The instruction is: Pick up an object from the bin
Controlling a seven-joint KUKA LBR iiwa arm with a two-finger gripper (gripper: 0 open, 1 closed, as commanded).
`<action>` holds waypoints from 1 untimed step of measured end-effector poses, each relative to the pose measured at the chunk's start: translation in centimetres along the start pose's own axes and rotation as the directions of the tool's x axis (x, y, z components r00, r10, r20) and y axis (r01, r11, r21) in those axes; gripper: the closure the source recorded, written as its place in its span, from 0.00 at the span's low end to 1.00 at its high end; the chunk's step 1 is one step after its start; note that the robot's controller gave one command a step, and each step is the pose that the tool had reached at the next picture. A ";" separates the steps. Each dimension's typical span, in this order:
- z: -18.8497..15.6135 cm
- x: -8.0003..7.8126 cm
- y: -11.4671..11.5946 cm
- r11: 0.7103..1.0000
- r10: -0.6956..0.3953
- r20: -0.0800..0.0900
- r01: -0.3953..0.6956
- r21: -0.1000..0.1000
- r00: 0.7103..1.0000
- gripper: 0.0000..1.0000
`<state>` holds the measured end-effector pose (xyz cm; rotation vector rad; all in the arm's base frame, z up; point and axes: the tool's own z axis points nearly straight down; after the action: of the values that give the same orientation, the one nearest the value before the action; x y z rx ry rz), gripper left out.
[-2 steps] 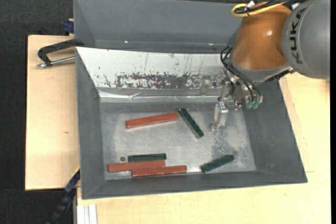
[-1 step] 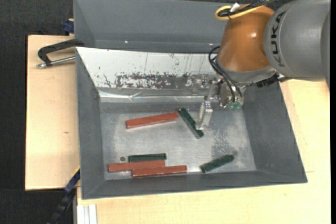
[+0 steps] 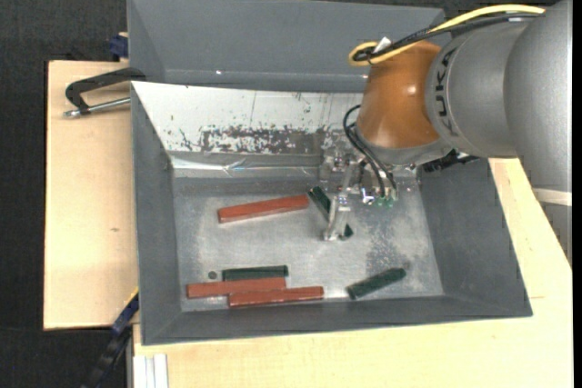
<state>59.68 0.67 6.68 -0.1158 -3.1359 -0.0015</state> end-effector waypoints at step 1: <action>-0.4 1.2 0.6 0.987 0.163 0.004 -0.163 -0.001 0.987 1.00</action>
Offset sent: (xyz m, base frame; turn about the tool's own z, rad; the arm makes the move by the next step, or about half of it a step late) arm 0.0000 0.0000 0.0000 0.0000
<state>58.52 1.33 7.09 -0.3726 -3.1199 -0.0026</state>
